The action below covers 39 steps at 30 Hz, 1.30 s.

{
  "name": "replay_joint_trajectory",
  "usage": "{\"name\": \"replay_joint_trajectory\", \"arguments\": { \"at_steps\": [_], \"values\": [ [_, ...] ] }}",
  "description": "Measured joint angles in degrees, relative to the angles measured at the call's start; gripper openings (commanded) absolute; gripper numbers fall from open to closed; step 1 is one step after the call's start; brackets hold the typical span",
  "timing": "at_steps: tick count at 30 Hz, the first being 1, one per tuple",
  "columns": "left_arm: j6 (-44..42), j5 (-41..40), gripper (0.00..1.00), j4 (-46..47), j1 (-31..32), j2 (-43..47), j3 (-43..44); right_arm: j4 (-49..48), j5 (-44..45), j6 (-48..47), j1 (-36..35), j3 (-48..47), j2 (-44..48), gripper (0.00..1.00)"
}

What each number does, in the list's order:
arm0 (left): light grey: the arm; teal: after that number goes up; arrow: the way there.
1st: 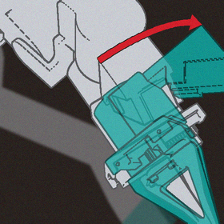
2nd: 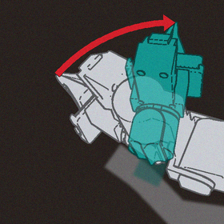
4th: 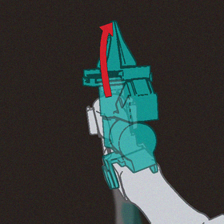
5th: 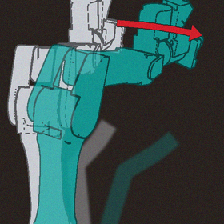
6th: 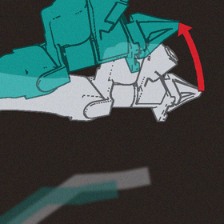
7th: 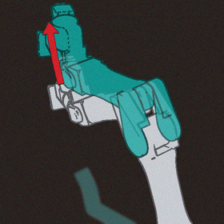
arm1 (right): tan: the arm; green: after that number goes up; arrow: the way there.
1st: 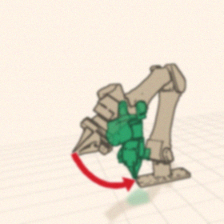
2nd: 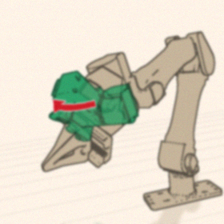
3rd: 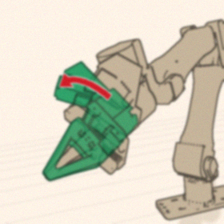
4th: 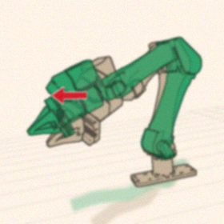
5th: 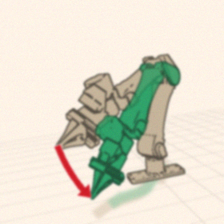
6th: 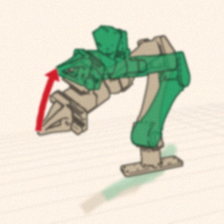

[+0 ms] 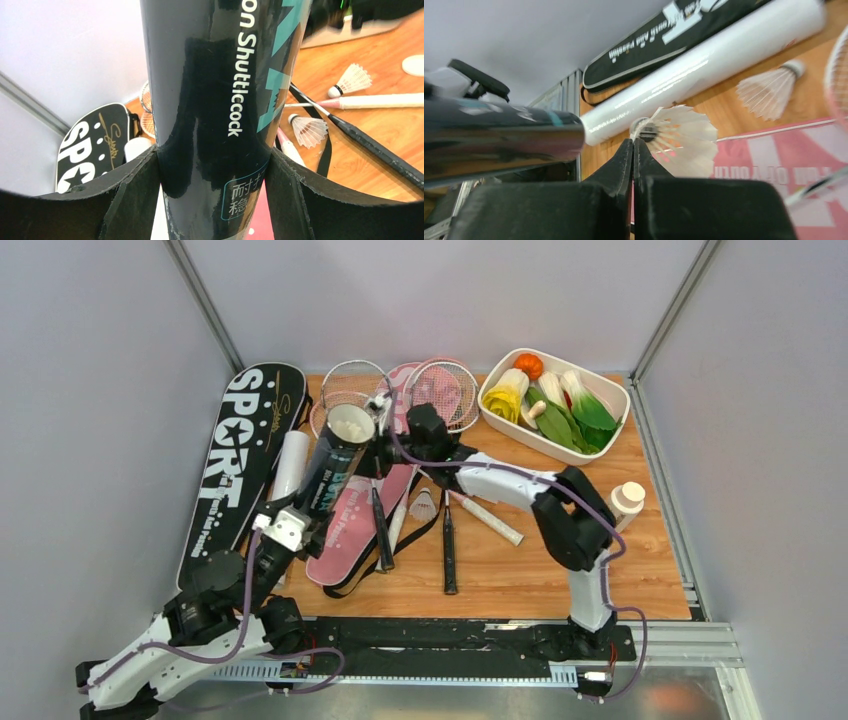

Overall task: Pack up the badminton gear
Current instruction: Pick up the shuttlecock at the center of the board, then place the shuttlecock at the shuttle tube.

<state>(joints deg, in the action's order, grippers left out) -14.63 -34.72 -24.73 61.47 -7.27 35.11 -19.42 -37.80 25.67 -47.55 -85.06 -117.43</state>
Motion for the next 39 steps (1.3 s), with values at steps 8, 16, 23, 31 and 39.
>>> {"name": "replay_joint_trajectory", "arguments": {
  "at_steps": [8, 16, 23, 31, 39],
  "values": [
    [-2.0, 4.8, 0.00, 3.0, 0.0, -4.4, -3.7, 6.8, 7.9, -2.1, 6.1, 8.0, 23.9, 0.00],
    [-7.7, 10.9, 0.00, 5.6, 0.0, -7.7, -7.2, 17.8, 17.2, -8.7, 11.9, 15.6, 48.8, 0.00],
    [-10.2, 13.2, 0.00, 6.7, 0.0, -12.9, -8.7, 26.8, 17.8, -13.8, 11.4, 15.5, 61.8, 0.00],
    [-10.4, 13.0, 0.00, 6.8, 0.0, -16.6, -8.7, 37.0, 17.2, -17.5, 11.4, 14.4, 65.3, 0.00],
    [-10.4, 13.0, 0.00, 6.8, 0.0, -17.3, -8.5, 43.1, 16.4, -17.9, 11.4, 13.8, 68.2, 0.00]
  ]
}}
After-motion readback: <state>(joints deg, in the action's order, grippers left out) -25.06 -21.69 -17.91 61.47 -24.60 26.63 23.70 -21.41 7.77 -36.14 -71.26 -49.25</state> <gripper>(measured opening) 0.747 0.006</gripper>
